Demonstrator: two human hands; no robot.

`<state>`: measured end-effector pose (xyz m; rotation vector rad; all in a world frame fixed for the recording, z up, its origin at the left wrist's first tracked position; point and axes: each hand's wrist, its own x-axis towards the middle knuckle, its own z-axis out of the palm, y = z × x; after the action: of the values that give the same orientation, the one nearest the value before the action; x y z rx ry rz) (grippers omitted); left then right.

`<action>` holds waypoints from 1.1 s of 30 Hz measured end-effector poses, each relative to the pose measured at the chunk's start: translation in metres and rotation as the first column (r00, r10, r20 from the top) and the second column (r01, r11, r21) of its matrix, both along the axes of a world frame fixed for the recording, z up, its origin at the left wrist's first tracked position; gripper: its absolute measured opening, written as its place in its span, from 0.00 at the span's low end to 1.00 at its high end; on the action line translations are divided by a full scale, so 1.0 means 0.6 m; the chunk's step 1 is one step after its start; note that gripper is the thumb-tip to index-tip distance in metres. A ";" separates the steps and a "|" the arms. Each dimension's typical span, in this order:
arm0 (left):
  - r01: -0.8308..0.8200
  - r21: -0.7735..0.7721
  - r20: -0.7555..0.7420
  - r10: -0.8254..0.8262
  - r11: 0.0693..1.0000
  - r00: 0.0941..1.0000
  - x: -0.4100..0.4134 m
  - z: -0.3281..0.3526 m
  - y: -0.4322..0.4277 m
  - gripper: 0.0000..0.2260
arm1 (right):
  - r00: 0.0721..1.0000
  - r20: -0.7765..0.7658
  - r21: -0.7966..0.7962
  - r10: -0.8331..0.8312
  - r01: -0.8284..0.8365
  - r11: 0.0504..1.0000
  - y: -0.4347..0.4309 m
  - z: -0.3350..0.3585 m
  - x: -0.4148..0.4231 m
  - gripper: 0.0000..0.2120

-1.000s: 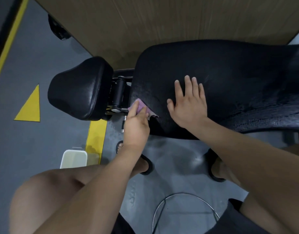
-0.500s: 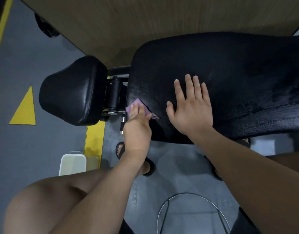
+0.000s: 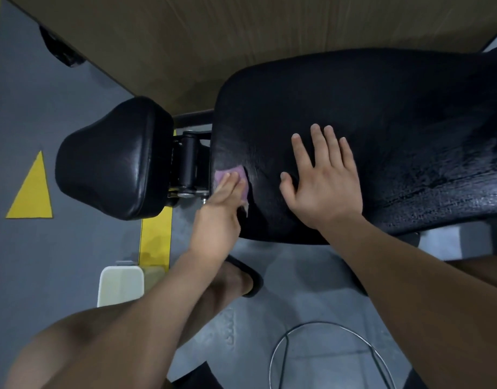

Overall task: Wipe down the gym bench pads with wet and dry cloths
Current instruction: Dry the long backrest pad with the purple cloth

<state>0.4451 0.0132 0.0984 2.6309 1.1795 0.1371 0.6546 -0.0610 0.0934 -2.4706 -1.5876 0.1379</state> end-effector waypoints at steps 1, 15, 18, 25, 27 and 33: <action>0.011 0.020 -0.012 -0.011 1.000 1.000 0.010 -0.003 0.021 0.24 | 1.000 0.001 0.001 0.001 -0.001 1.000 0.000 0.000 0.000 0.34; 0.141 0.022 0.005 -0.141 0.990 0.990 0.081 0.000 0.052 0.23 | 1.000 -0.017 0.000 -0.017 0.017 1.000 0.002 -0.001 0.003 0.34; 0.101 0.047 -0.106 -0.095 0.994 0.990 0.141 0.010 0.137 0.24 | 0.999 -0.027 0.007 -0.024 0.024 1.000 0.002 0.002 0.002 0.34; 0.139 0.027 -0.043 -0.138 0.990 0.989 0.119 0.011 0.073 0.23 | 0.998 -0.055 0.011 -0.033 0.033 0.999 0.002 0.002 0.004 0.34; 0.142 0.000 -0.031 -0.142 0.990 0.989 0.074 0.004 0.033 0.26 | 0.998 -0.056 0.015 -0.033 0.033 0.999 0.002 0.003 0.005 0.34; 0.019 0.073 -0.099 -0.012 0.997 0.995 0.131 0.009 0.128 0.28 | 0.998 -0.047 0.020 -0.034 0.035 0.999 0.003 0.001 0.003 0.33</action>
<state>0.5239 0.0898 0.1041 2.7393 1.2072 0.0501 0.6565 -0.0592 0.0939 -2.4592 -1.5185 0.1720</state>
